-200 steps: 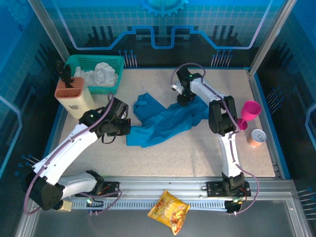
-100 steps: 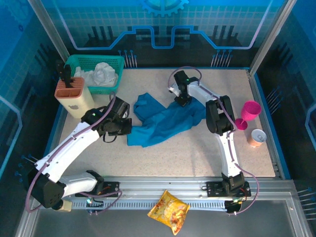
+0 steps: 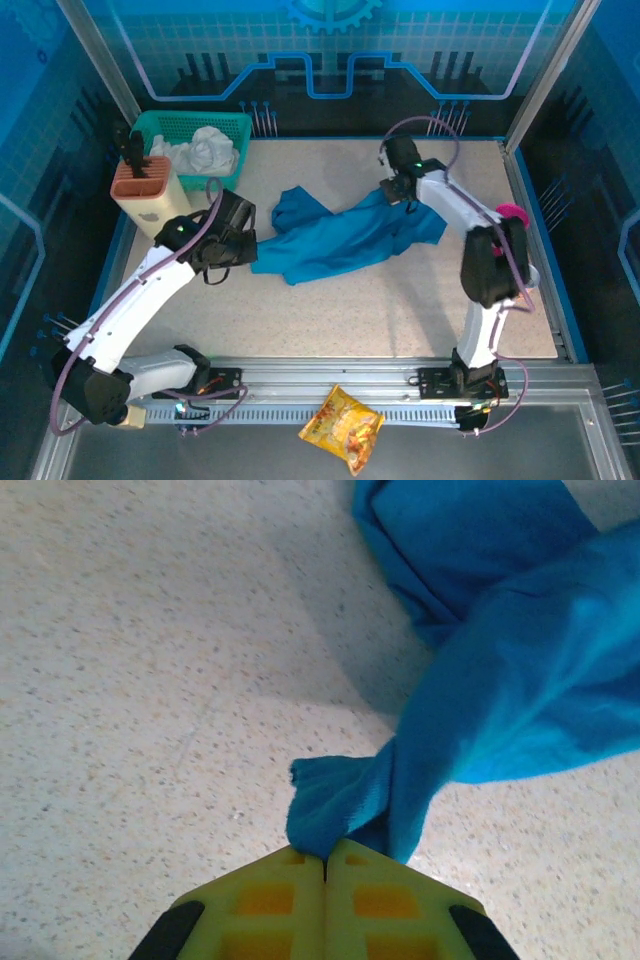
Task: Fold and stack the t-shirts
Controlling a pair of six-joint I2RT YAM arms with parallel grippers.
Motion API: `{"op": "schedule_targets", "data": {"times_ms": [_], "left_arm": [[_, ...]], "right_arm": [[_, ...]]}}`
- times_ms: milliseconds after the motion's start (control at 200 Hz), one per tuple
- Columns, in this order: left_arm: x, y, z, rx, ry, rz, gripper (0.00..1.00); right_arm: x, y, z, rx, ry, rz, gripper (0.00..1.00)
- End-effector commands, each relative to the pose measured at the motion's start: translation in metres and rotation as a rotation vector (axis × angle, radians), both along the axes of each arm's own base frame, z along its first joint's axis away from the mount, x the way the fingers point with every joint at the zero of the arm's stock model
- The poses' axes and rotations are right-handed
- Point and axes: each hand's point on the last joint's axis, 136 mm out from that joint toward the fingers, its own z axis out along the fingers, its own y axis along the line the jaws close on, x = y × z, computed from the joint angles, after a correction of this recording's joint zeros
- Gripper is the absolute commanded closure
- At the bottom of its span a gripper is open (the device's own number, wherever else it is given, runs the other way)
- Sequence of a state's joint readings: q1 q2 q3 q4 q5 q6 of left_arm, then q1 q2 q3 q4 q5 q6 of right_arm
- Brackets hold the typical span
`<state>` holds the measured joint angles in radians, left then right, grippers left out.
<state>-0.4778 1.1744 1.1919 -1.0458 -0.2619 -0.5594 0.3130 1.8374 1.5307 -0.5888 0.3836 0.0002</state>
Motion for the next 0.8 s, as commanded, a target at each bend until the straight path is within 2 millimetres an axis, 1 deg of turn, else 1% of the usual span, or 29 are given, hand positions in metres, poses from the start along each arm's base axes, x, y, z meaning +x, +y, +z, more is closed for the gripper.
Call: {"op": "schedule_targets", "data": {"times_ms": [0,75,165,250,310,360,395,420,491,581,651,686,791], "left_arm": [[-0.002,0.029,0.011,0.075,-0.034,0.113,1.0],[0.0,0.04,0.016,0.103,-0.057,0.15,1.0],[0.012,0.048,0.032,0.114,-0.125,0.171,1.0],[0.034,0.049,0.058,0.105,-0.219,0.169,1.0],[0.057,0.047,0.081,0.098,-0.289,0.16,1.0],[0.08,0.042,0.102,0.095,-0.347,0.138,1.0],[0.098,0.035,0.118,0.085,-0.399,0.11,1.0],[0.109,0.029,0.126,0.085,-0.421,0.08,1.0],[0.145,0.008,0.156,0.045,-0.529,0.014,1.0],[0.186,-0.024,0.184,-0.023,-0.641,-0.088,1.0],[0.212,-0.052,0.198,-0.095,-0.715,-0.178,1.0],[0.223,-0.066,0.202,-0.131,-0.751,-0.226,1.0],[0.252,-0.1,0.204,-0.228,-0.848,-0.337,1.0]], "right_arm": [[-0.018,-0.017,0.017,0.07,-0.09,-0.159,1.0],[-0.038,-0.027,0.019,0.096,-0.099,-0.21,1.0],[-0.06,-0.034,0.016,0.133,-0.089,-0.257,1.0],[-0.081,-0.039,0.012,0.161,-0.079,-0.292,1.0],[-0.096,-0.044,0.009,0.179,-0.067,-0.321,1.0],[-0.107,-0.045,0.012,0.205,-0.07,-0.334,1.0],[-0.115,-0.045,0.013,0.225,-0.068,-0.34,1.0],[-0.12,-0.045,0.014,0.24,-0.07,-0.341,1.0],[-0.134,-0.045,0.016,0.268,-0.069,-0.347,1.0],[-0.152,-0.05,0.016,0.288,-0.062,-0.376,1.0],[-0.165,-0.053,0.014,0.317,-0.057,-0.401,1.0],[-0.171,-0.052,0.014,0.337,-0.057,-0.406,1.0],[-0.186,-0.053,0.01,0.379,-0.053,-0.437,1.0]]}}
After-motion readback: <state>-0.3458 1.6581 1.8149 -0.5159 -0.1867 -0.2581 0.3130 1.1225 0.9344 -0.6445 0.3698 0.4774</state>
